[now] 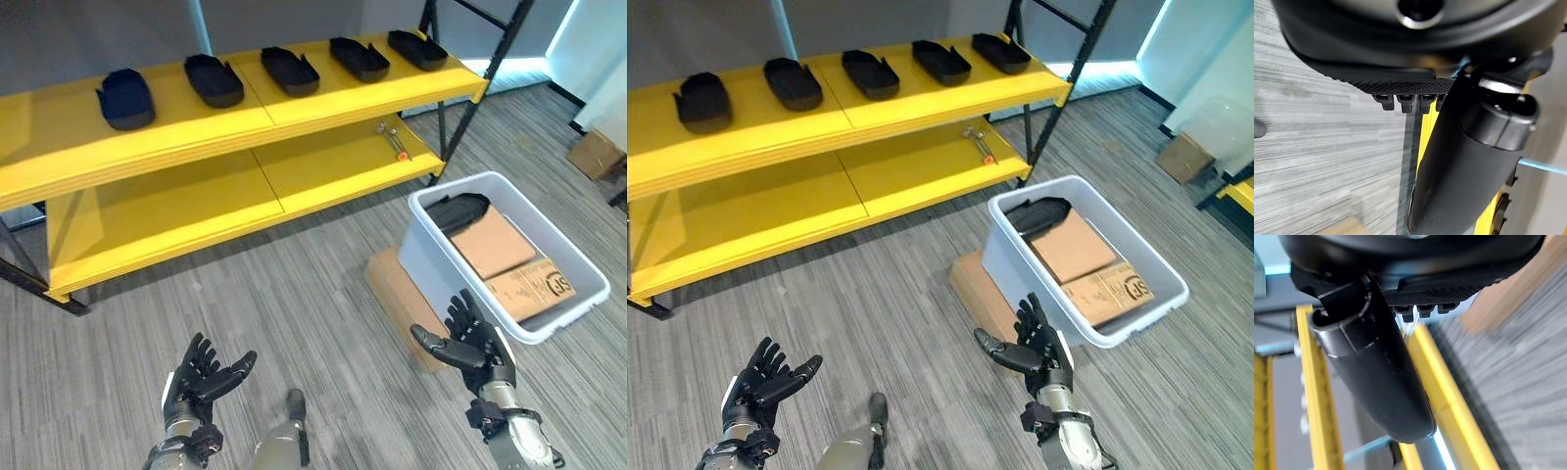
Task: Move parts from the plastic box to the shelf.
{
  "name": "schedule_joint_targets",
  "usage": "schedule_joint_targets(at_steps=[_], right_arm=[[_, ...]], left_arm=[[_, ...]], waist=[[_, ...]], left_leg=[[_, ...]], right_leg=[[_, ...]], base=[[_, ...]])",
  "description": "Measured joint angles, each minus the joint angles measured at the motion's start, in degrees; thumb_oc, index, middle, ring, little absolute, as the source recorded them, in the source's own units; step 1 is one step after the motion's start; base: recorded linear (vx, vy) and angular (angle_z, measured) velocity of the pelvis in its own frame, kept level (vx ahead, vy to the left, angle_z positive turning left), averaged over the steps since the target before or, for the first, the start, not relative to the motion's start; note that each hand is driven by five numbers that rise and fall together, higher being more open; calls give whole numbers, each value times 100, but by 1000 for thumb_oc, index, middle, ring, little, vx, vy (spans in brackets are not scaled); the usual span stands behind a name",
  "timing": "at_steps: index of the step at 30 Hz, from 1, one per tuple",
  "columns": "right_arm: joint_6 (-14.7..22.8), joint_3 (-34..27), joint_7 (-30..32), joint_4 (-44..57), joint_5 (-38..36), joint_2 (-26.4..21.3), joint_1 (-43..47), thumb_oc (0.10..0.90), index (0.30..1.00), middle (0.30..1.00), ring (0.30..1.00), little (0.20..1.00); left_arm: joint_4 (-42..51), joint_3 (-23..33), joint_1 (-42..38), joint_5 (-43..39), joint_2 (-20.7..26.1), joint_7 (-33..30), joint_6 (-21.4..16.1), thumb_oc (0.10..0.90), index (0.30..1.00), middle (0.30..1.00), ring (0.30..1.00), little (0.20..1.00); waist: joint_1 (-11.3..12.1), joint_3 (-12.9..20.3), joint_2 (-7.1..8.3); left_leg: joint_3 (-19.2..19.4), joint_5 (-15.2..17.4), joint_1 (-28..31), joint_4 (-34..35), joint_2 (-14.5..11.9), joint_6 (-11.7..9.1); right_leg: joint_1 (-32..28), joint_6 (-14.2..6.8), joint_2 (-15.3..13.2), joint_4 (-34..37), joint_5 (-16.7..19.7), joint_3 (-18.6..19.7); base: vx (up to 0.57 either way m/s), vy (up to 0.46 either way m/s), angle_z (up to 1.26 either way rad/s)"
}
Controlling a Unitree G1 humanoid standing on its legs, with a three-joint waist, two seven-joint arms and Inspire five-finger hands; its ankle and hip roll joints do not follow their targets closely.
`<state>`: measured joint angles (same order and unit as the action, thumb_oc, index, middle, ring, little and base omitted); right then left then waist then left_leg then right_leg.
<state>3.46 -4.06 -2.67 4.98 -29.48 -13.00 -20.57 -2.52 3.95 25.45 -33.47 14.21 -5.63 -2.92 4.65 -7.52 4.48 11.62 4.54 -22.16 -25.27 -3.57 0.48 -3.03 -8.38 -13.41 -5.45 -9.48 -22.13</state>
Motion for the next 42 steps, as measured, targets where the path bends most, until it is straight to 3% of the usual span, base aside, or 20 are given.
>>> schedule_joint_targets(at_steps=[1,4,14,19,21,23,24,26,27,28,30,32,33,35,36,37,38,39,40,42], right_arm=[[10,-33,30,23,-4,-85,-7,900,1000,1000,1000,1000],[6,6,61,24,-4,-82,28,900,1000,1000,1000,1000],[27,122,147,10,-10,-59,317,900,1000,1000,1000,1000],[52,101,158,4,-22,-32,255,900,1000,1000,1000,1000],[53,98,188,-15,-71,-47,179,900,1000,1000,1000,1000],[53,148,173,-72,-106,0,222,900,1000,1000,1000,1000],[67,126,185,-75,-108,55,225,900,1000,1000,1000,1000],[159,-15,231,-71,-109,-14,155,900,1000,1000,1000,1000],[191,-57,259,-70,-111,-34,183,900,1000,1000,1000,1000],[244,-118,317,-108,-111,-42,274,900,1000,1000,1000,1000],[264,-116,358,-162,-113,-115,335,900,1000,1000,1000,1000],[279,-104,373,-388,-121,-152,506,900,1000,1000,1000,1000],[277,-98,372,-460,-121,-159,542,900,1000,1000,1000,1000],[277,-35,380,-486,-114,-186,534,900,1000,1000,1000,1000],[274,76,398,-507,-109,-202,533,900,1000,1000,1000,1000],[275,146,358,-508,-96,-214,553,900,1000,1000,1000,1000],[275,141,321,-513,-97,-212,551,900,1000,1000,1000,1000],[279,124,300,-475,-101,-204,561,900,1000,1000,1000,1000],[277,100,302,-419,-101,-182,522,900,1000,1000,1000,1000],[262,74,269,-252,-101,-145,262,900,1000,1000,1000,1000]], left_arm=[[-26,-58,23,2,-3,-5,8,900,1000,1000,1000,1000],[-37,-132,-130,3,22,-18,24,900,1000,1000,1000,1000],[-25,-257,-371,5,42,-72,25,900,1000,1000,1000,1000],[-18,-358,-324,5,40,-66,24,900,1000,1000,1000,1000],[-19,-399,-336,5,23,-45,24,900,1000,1000,1000,1000],[-21,-371,-323,4,50,-42,16,900,1000,1000,1000,1000],[-42,-359,-445,10,173,-30,16,900,1000,1000,1000,1000],[0,-432,-526,10,60,-2,15,900,1000,1000,1000,1000],[15,-460,-541,10,-8,-3,15,900,1000,1000,1000,1000],[35,-557,-561,14,-46,3,14,900,1000,1000,1000,1000],[24,-622,-575,14,-195,5,10,900,1000,1000,1000,1000],[-12,-667,-662,14,-306,8,5,900,1000,1000,1000,1000],[-26,-662,-662,14,-369,7,5,900,1000,1000,1000,1000],[-107,-639,-653,19,-398,-6,5,900,1000,1000,1000,1000],[-149,-563,-645,23,-399,-18,5,900,1000,1000,1000,1000],[-164,-465,-634,25,-426,-26,2,900,1000,1000,1000,1000],[-170,-431,-614,25,-431,-24,-9,900,1000,1000,1000,1000],[-171,-398,-532,23,-435,-24,-9,900,1000,1000,1000,1000],[-113,-366,-561,21,-406,-17,-15,900,1000,1000,1000,1000],[-130,-317,-657,12,-373,-18,-77,900,1000,1000,1000,1000]], waist=[[-178,-45,-152],[-404,-142,-147],[-621,-395,-158],[-678,-439,-157],[-842,-438,-158],[-850,-452,-137],[-741,-561,33],[-763,-583,-9],[-756,-614,-26],[-747,-695,-59],[-624,-765,-127],[-512,-864,-233],[-403,-930,-354],[-311,-1006,-525],[-279,-1000,-551],[-74,-993,-519],[36,-991,-520],[54,-963,-568],[-15,-938,-553],[28,-891,-332]], left_leg=[[-123,288,111,163,-32,128],[29,133,92,269,-68,162],[254,-103,415,667,-231,30],[464,-266,775,1008,-384,-126],[498,-337,832,1101,-502,-222],[572,-473,872,1112,-697,-409],[316,-566,713,588,-830,-409],[-342,-586,464,250,-834,-318],[-572,-430,373,183,-686,-303],[-1066,-114,348,210,-299,-290],[-1674,19,336,686,254,-300],[-2183,-4,115,1371,510,-318],[-2336,-90,16,1643,482,-327],[-2647,-287,-395,1709,401,-379],[-3143,-314,-395,1900,468,-410],[-3410,-346,-368,2032,462,-446],[-3443,-392,-368,2007,429,-428],[-3355,-360,-348,1818,415,-324],[-3230,-661,-357,1586,460,-315],[-2840,-879,-364,1240,762,-288]], right_leg=[[40,-91,75,-168,-28,97],[382,-128,7,-501,-55,303],[687,18,61,-971,-259,671],[704,166,233,-1080,-354,925],[748,250,314,-1191,-442,937],[1029,597,553,-1682,-659,936],[1175,878,840,-1797,-657,1063],[1217,968,970,-1805,-625,1136],[1277,1004,990,-1823,-609,1229],[1296,1034,1044,-1681,-531,1452],[1281,1078,1178,-1453,-418,1795],[1109,1087,1319,-1084,-252,1999],[961,1103,1449,-922,-110,2057],[677,1121,1713,-753,-243,2262],[568,1137,1764,-823,-436,2445],[529,1060,1828,-983,-590,2923],[487,1088,1819,-1023,-652,3160],[389,960,1812,-1054,-734,3367],[333,868,1723,-1092,-877,3541],[129,696,1343,-1055,-1041,3571]], base=[[-68,-43,-37],[-79,-68,-28],[0,-72,-15],[54,-129,-27],[38,-211,-18],[-12,-106,-44],[-34,-84,-47],[33,30,-38],[137,73,-47],[229,60,-67],[274,63,-72],[163,45,-64],[197,94,-81],[308,175,-77],[403,319,-121],[329,276,-156],[366,335,-178],[186,172,-132],[258,253,-94],[182,203,-61]])
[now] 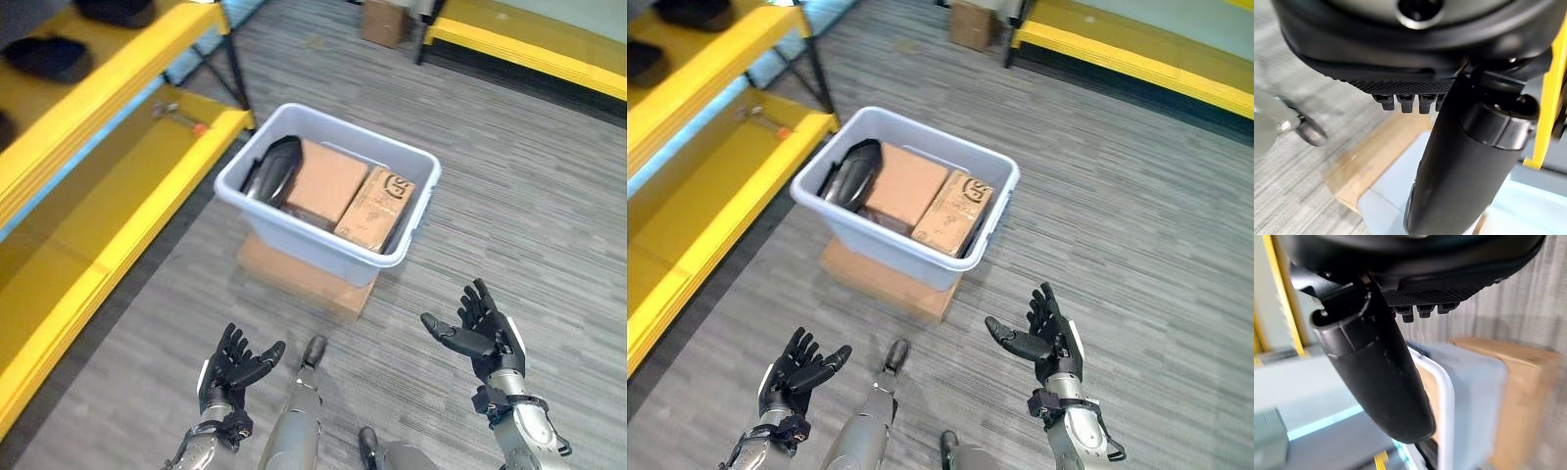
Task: Move parts from the plastic box to the shelf.
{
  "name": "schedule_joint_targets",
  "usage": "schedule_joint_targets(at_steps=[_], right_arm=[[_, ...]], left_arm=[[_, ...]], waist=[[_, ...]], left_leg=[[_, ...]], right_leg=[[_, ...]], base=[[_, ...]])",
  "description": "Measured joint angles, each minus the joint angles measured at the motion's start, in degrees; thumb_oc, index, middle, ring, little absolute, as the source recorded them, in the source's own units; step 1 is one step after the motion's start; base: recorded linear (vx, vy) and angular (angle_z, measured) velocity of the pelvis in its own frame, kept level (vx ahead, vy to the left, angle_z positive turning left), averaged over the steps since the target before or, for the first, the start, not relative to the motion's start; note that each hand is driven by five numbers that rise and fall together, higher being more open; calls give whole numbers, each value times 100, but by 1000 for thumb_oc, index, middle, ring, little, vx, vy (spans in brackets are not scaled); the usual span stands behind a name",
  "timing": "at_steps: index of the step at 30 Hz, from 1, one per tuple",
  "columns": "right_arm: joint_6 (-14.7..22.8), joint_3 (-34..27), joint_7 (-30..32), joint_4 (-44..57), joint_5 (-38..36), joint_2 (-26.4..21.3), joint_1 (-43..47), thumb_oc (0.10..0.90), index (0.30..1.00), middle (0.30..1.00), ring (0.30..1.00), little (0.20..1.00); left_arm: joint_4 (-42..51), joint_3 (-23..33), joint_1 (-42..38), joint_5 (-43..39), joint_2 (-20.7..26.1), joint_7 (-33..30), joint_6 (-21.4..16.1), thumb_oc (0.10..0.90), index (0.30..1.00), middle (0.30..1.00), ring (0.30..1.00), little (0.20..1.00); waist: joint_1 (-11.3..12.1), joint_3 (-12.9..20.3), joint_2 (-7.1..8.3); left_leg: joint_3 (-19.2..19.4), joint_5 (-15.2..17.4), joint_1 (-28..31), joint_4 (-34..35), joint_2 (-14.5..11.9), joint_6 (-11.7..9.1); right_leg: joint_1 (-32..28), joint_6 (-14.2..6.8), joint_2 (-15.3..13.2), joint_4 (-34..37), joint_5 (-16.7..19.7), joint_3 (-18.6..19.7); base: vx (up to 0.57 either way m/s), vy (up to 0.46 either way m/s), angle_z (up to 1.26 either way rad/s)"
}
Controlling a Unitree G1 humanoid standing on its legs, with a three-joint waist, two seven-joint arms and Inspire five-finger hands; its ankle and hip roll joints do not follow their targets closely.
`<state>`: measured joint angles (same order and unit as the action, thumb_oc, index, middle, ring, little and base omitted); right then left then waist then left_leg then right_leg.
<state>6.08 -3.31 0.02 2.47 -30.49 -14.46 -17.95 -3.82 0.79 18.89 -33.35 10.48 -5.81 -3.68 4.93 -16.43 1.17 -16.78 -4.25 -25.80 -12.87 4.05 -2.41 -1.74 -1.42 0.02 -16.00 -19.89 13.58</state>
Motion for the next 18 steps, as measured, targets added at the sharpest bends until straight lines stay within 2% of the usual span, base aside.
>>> schedule_joint_targets(at_steps=[2,4,5,6,7,9,10,13,18], right_arm=[[0,12,-33,155,-2,107,-129,900,1000,1000,1000,1000],[-8,49,-85,208,-2,214,16,900,1000,1000,1000,1000],[-9,69,-87,223,-3,223,110,900,1000,1000,1000,1000],[-10,120,-88,224,-5,234,239,900,1000,1000,1000,1000],[-9,149,-101,227,-6,239,307,900,1000,1000,1000,1000],[-9,171,-129,283,-11,255,367,900,1000,1000,1000,1000],[-11,241,-144,283,-12,253,424,900,1000,1000,1000,1000],[-12,279,-152,281,-26,260,436,900,1000,1000,1000,1000],[-39,280,-150,283,-121,279,452,900,1000,1000,1000,1000]], left_arm=[[85,12,-236,-1,107,-18,-96,900,1000,1000,1000,1000],[149,20,-495,0,283,-27,-169,900,1000,1000,1000,1000],[178,21,-590,-1,336,-52,-179,900,1000,1000,1000,1000],[180,19,-643,-1,408,-87,-205,900,1000,1000,1000,1000],[180,20,-657,-1,439,-102,-213,900,1000,1000,1000,1000],[192,-6,-673,-1,450,-123,-219,900,1000,1000,1000,1000],[182,5,-643,-2,452,-147,-219,900,1000,1000,1000,1000],[180,0,-592,-1,465,-155,-218,900,1000,1000,1000,1000],[182,-70,-503,1,576,-216,-176,900,1000,1000,1000,1000]], waist=[[-65,44,147],[-103,69,199],[-135,71,203],[-100,97,244],[-109,119,279],[-145,131,299],[-147,169,373],[-152,264,504],[-142,412,640]], left_leg=[[332,-34,-88,-417,330,194],[531,146,-200,-594,474,428],[600,280,-269,-755,524,533],[709,375,-312,-840,549,581],[741,409,-317,-873,592,590],[804,515,-318,-1029,640,758],[902,619,-335,-1132,664,814],[1024,948,-437,-1429,698,844],[1047,1136,-644,-1677,716,904]], right_leg=[[-313,-109,-443,337,32,-59],[-260,-193,-653,413,254,-98],[-285,-356,-734,497,383,-151],[-256,-406,-815,480,407,-161],[-243,-424,-875,478,423,-192],[-260,-522,-924,615,473,-216],[-231,-540,-964,646,517,-205],[-279,-567,-1037,705,596,-206],[-255,-651,-1089,899,695,-326]], base=[[179,232,-33],[184,251,-20],[107,121,-24],[106,132,-25],[86,118,-20],[112,149,-14],[127,149,-22],[74,81,-20],[71,105,-1]])
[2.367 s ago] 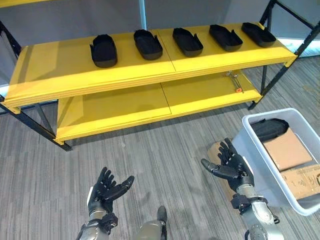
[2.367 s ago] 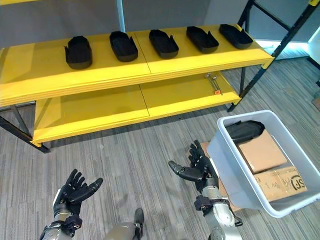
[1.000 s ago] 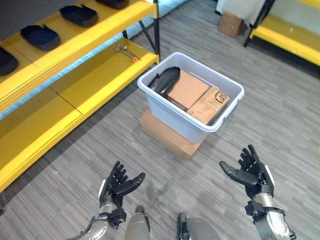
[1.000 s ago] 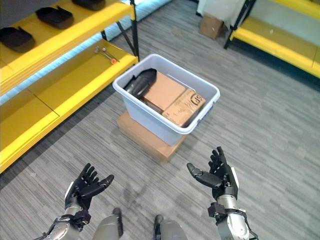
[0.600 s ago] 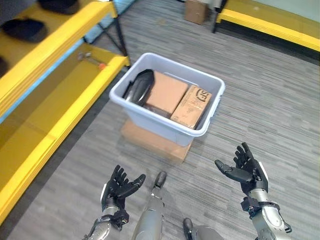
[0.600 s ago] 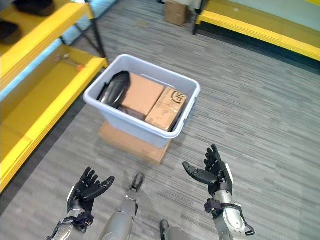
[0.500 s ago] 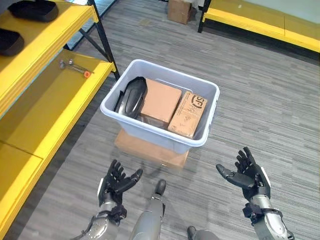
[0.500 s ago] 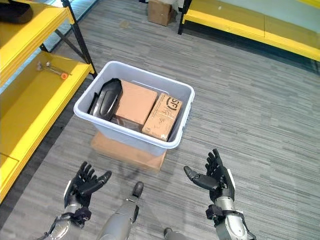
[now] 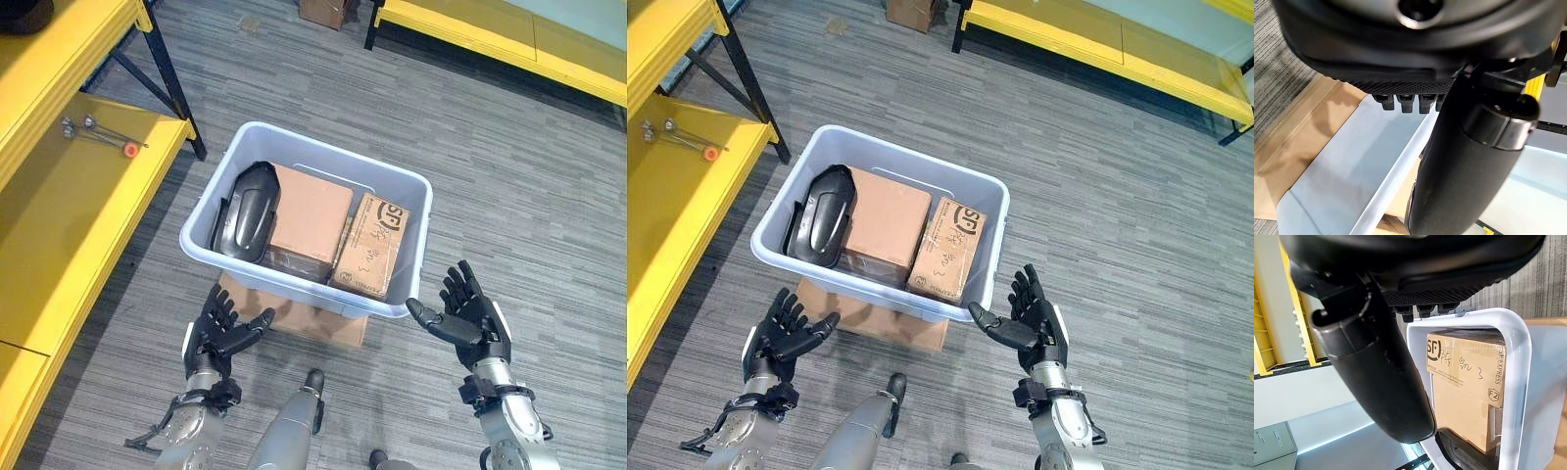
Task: Move parts from the plastic box to the shelf.
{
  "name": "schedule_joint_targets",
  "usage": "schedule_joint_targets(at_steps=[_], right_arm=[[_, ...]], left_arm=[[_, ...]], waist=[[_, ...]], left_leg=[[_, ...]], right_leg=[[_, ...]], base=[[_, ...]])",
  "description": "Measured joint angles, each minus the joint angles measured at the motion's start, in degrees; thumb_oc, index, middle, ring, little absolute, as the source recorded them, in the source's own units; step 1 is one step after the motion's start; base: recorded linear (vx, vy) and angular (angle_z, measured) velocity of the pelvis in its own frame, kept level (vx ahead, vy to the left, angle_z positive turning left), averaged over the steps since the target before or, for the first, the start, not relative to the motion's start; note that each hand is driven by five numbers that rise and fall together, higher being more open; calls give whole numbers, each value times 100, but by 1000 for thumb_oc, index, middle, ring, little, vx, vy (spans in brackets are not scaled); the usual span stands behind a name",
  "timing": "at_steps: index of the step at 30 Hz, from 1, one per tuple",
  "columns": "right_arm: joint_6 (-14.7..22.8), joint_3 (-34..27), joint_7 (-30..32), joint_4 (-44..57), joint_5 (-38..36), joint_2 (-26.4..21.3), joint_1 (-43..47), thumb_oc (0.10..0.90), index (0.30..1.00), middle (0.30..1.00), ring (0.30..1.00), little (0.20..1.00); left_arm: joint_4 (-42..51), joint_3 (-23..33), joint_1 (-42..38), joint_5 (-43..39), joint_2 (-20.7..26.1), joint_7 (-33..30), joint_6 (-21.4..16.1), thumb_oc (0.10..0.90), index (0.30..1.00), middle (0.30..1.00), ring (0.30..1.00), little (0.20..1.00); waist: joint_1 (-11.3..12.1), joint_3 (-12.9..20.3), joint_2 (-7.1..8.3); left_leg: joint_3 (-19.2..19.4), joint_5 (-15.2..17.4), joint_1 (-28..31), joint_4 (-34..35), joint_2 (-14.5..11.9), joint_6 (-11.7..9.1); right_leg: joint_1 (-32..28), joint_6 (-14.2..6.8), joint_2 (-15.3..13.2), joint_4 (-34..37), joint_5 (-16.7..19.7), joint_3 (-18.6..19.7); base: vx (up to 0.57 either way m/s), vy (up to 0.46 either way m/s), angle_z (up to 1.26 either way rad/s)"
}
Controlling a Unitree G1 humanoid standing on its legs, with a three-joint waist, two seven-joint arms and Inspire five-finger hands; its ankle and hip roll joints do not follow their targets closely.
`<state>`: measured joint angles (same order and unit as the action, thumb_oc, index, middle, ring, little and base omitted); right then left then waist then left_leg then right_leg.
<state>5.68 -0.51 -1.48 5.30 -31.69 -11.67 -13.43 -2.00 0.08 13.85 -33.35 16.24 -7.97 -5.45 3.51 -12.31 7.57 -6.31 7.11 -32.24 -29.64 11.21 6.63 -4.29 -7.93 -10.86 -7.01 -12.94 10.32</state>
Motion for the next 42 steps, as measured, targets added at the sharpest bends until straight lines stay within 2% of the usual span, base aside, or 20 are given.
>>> schedule_joint_targets(at_steps=[7,9,11,13,14,15,16,17,19,20,21,22,25,27,30,34,38,40,41,42], right_arm=[[-23,3,10,0,-1,10,-6,900,1000,1000,1000,1000],[-28,6,11,3,-1,16,-6,900,1000,1000,1000,1000],[-60,61,8,2,1,57,-18,900,1000,1000,1000,1000],[-60,71,9,2,2,61,-133,900,1000,1000,1000,1000],[-55,113,19,-45,5,35,-139,900,1000,1000,1000,1000],[-67,169,21,-92,7,28,-151,900,1000,1000,1000,1000],[-76,213,15,-91,8,20,-169,900,1000,1000,1000,1000],[-83,254,4,-128,7,22,-194,900,1000,1000,1000,1000],[-93,416,-3,-173,4,15,-181,900,1000,1000,1000,1000],[-93,448,-51,-170,2,16,-215,900,1000,1000,1000,1000],[-91,448,-71,-170,2,-6,-230,900,1000,1000,1000,1000],[-74,446,-70,-171,2,-33,-231,900,1000,1000,1000,1000],[-72,428,-89,-171,8,-190,-493,900,1000,1000,1000,1000],[-98,377,-100,-175,15,-225,-709,900,1000,1000,1000,1000],[-102,355,-108,-171,12,-223,-675,900,1000,1000,1000,1000],[-98,127,-102,-162,11,-224,-658,900,1000,1000,1000,1000],[-99,137,-108,-162,11,-226,-641,900,1000,1000,1000,1000],[-99,135,-108,-163,10,-263,-643,900,1000,1000,1000,1000],[-98,125,-113,-177,8,-282,-599,900,1000,1000,1000,1000],[-111,147,-118,-206,9,-286,-567,900,1000,1000,1000,1000]], left_arm=[[0,13,158,15,106,-3,51,900,1000,1000,1000,1000],[0,0,168,39,114,-1,58,900,1000,1000,1000,1000],[-12,-55,230,53,250,15,161,900,1000,1000,1000,1000],[9,-42,248,54,283,88,155,900,1000,1000,1000,1000],[27,-44,271,54,311,93,131,900,1000,1000,1000,1000],[26,-44,282,54,340,92,137,900,1000,1000,1000,1000],[31,-51,279,54,344,97,138,900,1000,1000,1000,1000],[26,-66,269,54,296,108,130,900,1000,1000,1000,1000],[17,-14,281,54,279,106,129,900,1000,1000,1000,1000],[-18,-36,370,54,258,122,138,900,1000,1000,1000,1000],[-17,-98,536,54,187,129,140,900,1000,1000,1000,1000],[-16,-105,695,53,70,170,140,900,1000,1000,1000,1000],[-20,-204,850,52,-44,237,146,900,1000,1000,1000,1000],[-32,-263,862,49,-57,238,164,900,1000,1000,1000,1000],[-7,-279,943,45,-74,254,165,900,1000,1000,1000,1000],[-4,-442,845,39,-75,255,165,900,1000,1000,1000,1000],[20,-448,776,38,-74,259,168,900,1000,1000,1000,1000],[24,-470,752,38,-81,264,170,900,1000,1000,1000,1000],[26,-463,710,39,-74,300,172,900,1000,1000,1000,1000],[27,-442,691,38,-89,310,170,900,1000,1000,1000,1000]], waist=[[-8,25,7],[-41,30,-1],[-32,91,-112],[-51,123,-167],[-44,131,-207],[-41,133,-210],[-48,148,-242],[-100,147,-254],[-162,141,-286],[-138,146,-231],[-125,155,-204],[-149,151,-243],[-130,169,-396],[-156,164,-434],[-157,185,-492],[-174,229,-724],[-178,228,-736],[-176,204,-791],[-181,67,-737],[-127,-9,-675]], left_leg=[[-12,-6,-23,5,-35,9],[16,-3,117,109,-65,126],[85,-98,282,328,-164,148],[121,-287,574,692,-181,166],[226,-326,657,785,-223,317],[261,-386,755,915,-226,306],[267,-418,851,1047,-230,277],[223,-476,966,1233,-234,216],[122,-703,1220,1799,-398,99],[353,-863,1439,2106,-443,-98],[485,-860,1590,2193,-372,-85],[535,-798,1699,2194,-305,1],[489,-819,1791,2254,-285,-35],[322,-903,2007,2455,-250,-148],[275,-909,2253,2622,-239,-156],[118,-954,2306,2630,-185,-105],[25,-958,2363,2624,-163,-104],[-30,-951,2197,2270,-94,-181],[-75,-907,1963,1642,37,-308],[-137,-677,1710,1076,111,-387]], right_leg=[[141,-8,39,-186,-7,31],[247,-27,42,-429,56,34],[622,-80,140,-1224,185,-43],[800,-36,66,-1594,223,-93],[988,-46,-120,-1840,231,-682],[1104,-34,-256,-1963,224,-1008],[1143,-49,-248,-1903,213,-1152],[1266,-105,40,-1856,17,-1067],[1808,-8,1083,-1855,-300,-820],[2091,152,1340,-1787,-263,-1169],[2185,357,1394,-1616,-135,-1399],[2208,645,1390,-1327,61,-1576],[2012,857,1332,-942,410,-1783],[1733,894,1363,-572,593,-1797],[1447,904,1333,-336,739,-1895],[1330,899,1317,-229,769,-1950],[1255,966,1313,-240,724,-2027],[1265,1081,1278,-310,689,-2069],[1307,1260,1140,-443,604,-1997],[1269,1285,1051,-500,614,-1968]], base=[[48,86,-2],[70,232,-10],[25,183,-29],[19,224,-29],[36,156,-31],[49,153,-29],[62,171,-19],[56,158,-3],[74,95,-11],[96,34,-40],[96,-8,-41],[101,-3,-28],[56,-30,-4],[74,-43,36],[47,-47,14],[12,-60,21],[-47,-57,14],[-121,-64,22],[-90,-52,2],[-5,-7,-18]])
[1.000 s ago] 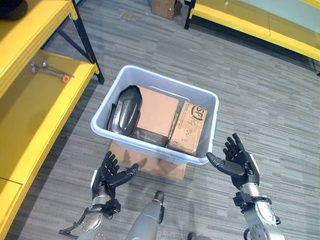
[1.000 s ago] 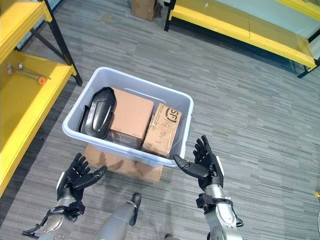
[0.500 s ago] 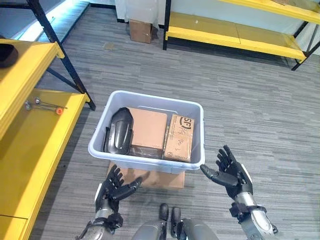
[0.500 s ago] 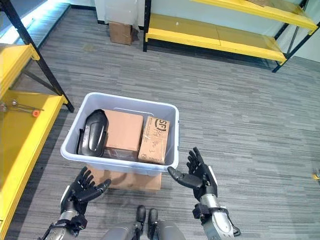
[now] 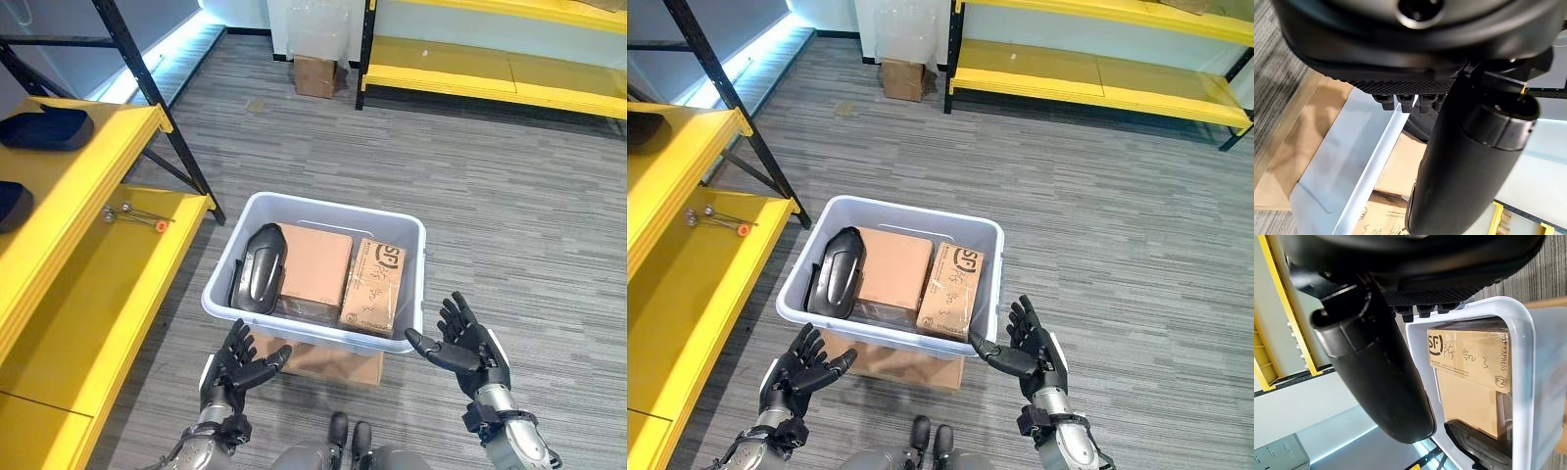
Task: Move parts from the plastic box to the shelf.
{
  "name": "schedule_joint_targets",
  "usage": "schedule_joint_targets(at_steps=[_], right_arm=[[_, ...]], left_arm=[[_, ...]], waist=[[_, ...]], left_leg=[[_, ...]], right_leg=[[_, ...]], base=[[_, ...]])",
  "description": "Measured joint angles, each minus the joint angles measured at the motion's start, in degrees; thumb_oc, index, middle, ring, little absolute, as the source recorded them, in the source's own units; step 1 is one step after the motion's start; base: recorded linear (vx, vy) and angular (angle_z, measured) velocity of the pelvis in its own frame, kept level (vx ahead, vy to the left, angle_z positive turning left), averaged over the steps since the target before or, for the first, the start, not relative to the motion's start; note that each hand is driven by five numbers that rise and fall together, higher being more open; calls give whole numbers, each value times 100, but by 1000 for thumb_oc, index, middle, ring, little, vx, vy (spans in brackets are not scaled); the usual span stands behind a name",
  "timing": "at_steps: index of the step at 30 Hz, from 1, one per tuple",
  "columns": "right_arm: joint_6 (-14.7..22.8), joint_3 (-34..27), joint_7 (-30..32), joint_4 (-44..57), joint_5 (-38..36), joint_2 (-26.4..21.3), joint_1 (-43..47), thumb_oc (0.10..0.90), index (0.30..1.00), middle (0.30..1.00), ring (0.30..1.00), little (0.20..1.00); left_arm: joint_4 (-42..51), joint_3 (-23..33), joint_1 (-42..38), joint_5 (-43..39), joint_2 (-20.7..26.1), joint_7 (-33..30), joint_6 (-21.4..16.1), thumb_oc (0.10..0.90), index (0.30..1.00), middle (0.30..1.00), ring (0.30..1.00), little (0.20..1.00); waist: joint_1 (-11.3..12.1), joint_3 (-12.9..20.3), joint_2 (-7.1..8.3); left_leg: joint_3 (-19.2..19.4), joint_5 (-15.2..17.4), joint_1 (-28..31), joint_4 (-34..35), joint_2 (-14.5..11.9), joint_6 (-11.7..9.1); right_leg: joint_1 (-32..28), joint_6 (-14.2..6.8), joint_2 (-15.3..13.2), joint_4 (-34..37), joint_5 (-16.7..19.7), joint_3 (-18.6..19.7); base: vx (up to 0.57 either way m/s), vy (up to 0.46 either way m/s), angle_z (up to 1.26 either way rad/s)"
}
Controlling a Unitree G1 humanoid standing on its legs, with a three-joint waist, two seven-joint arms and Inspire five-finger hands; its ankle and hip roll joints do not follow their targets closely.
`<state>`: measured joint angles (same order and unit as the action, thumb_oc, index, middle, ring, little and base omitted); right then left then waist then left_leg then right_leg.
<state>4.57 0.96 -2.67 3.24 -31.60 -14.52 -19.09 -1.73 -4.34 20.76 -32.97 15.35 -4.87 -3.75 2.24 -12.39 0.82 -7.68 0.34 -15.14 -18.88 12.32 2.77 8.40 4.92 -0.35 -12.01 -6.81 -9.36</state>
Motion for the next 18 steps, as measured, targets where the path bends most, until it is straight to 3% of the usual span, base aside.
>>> schedule_joint_targets(at_steps=[2,5,6,7,11,18], right_arm=[[-2,-3,-34,6,-1,0,-58,900,1000,1000,1000,1000],[-3,-101,-33,4,-4,7,-114,900,1000,1000,1000,1000],[-7,-179,-28,9,-10,-28,-134,900,1000,1000,1000,1000],[-9,-221,-19,17,-11,-104,-151,900,1000,1000,1000,1000],[-13,-220,16,8,-10,-140,13,900,1000,1000,1000,1000],[-19,-137,0,-19,-6,21,104,900,1000,1000,1000,1000]], left_arm=[[-5,1,121,2,1,44,16,900,1000,1000,1000,1000],[-2,2,109,2,-82,66,23,900,1000,1000,1000,1000],[-5,-34,81,2,-111,71,49,900,1000,1000,1000,1000],[10,-91,90,2,-118,75,82,900,1000,1000,1000,1000],[16,-108,-252,1,-106,63,109,900,1000,1000,1000,1000],[4,16,-125,1,-30,59,109,900,1000,1000,1000,1000]], waist=[[-43,-8,25],[-73,-30,72],[-155,-49,54],[-267,-54,-76],[-333,-61,-159],[-303,-62,-134]], left_leg=[[-301,553,-165,-636,-301,-144],[-637,706,-116,-583,-964,-241],[-724,624,59,-235,-1173,-259],[-842,427,229,61,-1254,-399],[-697,478,338,560,-1093,-563],[-197,631,409,375,-885,-233]], right_leg=[[-81,29,-2,-26,-12,82],[167,-4,-72,-293,-78,371],[315,-169,-176,-512,-144,470],[332,-293,-155,-632,-193,483],[666,-621,-465,-940,-271,628],[581,-894,-584,-662,-71,1089]], base=[[31,18,-21],[46,58,-35],[58,117,-31],[22,94,-6],[12,122,0],[48,148,-31]])
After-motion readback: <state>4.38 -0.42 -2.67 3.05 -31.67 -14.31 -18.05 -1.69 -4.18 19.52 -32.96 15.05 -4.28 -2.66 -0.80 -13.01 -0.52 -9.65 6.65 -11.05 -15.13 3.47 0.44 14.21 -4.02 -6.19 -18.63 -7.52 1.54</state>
